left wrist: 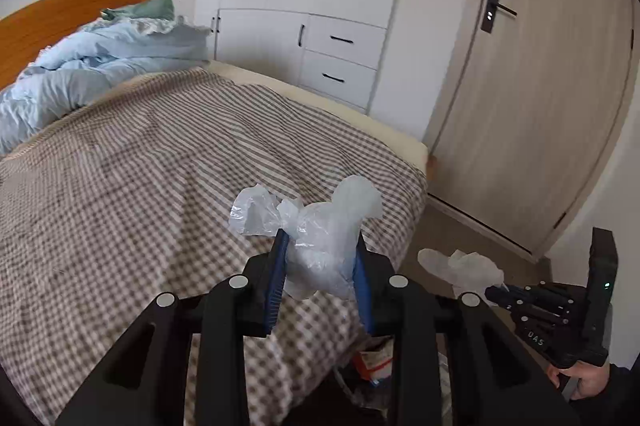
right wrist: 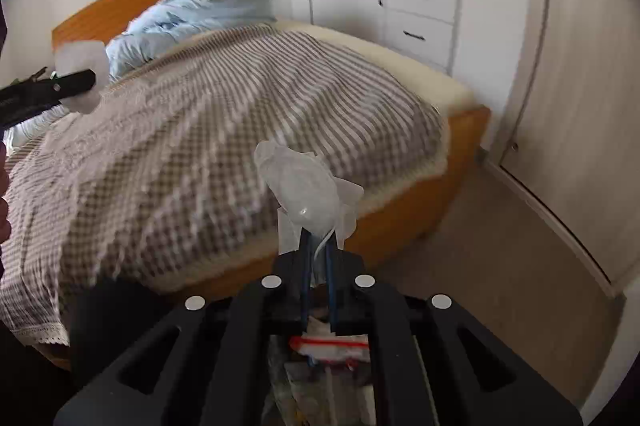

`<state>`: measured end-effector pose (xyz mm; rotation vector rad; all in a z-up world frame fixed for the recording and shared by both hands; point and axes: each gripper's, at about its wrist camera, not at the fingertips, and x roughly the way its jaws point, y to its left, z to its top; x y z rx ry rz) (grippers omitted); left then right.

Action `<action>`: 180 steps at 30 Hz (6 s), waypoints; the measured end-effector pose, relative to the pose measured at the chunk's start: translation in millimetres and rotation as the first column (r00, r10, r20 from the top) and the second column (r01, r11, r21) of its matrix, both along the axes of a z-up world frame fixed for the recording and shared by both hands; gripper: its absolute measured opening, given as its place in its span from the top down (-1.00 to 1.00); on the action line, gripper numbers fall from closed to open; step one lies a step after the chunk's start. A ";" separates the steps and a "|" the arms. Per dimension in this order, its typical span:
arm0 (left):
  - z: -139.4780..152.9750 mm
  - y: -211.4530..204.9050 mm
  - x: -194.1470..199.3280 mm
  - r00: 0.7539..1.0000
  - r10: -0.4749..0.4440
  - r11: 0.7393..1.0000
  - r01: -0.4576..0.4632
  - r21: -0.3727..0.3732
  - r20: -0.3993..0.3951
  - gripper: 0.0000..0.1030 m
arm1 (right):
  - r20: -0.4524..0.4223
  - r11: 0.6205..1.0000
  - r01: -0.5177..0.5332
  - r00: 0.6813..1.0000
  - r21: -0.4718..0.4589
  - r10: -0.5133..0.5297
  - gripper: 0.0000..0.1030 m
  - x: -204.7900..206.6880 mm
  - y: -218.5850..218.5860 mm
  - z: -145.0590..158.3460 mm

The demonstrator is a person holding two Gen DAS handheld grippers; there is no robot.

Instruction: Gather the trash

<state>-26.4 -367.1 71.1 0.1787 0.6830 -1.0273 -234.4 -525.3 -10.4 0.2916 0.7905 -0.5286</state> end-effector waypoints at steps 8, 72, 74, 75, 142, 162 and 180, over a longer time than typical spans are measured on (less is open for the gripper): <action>-58.1 -49.1 -41.3 0.985 -0.101 0.992 0.111 0.063 -0.142 0.46 | -0.214 0.993 0.060 0.976 0.103 -0.036 0.87 -29.6 -12.6 -85.4; -146.9 -105.4 -89.4 0.993 -0.026 0.976 0.051 0.212 -0.117 -0.63 | -0.063 0.965 0.242 0.967 -0.101 -0.249 -0.32 -58.3 -32.8 -12.3; -122.6 -92.3 -77.0 0.996 0.008 0.990 0.006 0.144 -0.094 -0.63 | -0.018 0.963 0.235 0.971 -0.130 -0.240 -0.38 -50.0 -27.2 6.3; -108.6 -83.1 -69.6 0.997 0.027 0.994 -0.019 0.104 -0.076 -0.63 | 0.007 0.963 0.228 0.973 -0.144 -0.229 -0.41 -44.0 -23.3 15.2; -27.5 374.0 -1.2 0.493 0.795 0.586 -0.773 -0.243 0.353 -0.86 | 0.475 0.841 -0.455 0.695 -0.291 0.540 -0.63 214.4 287.0 54.2; -34.6 381.2 -65.5 0.476 0.797 0.584 -0.763 -0.277 0.370 -0.86 | 0.433 0.819 -0.443 0.697 -0.366 0.571 -0.63 143.5 300.3 37.8; -37.4 383.7 -62.6 0.474 0.800 0.577 -0.774 -0.259 0.367 -0.86 | 0.404 0.817 -0.484 0.711 -0.312 0.575 -0.63 149.5 300.2 28.2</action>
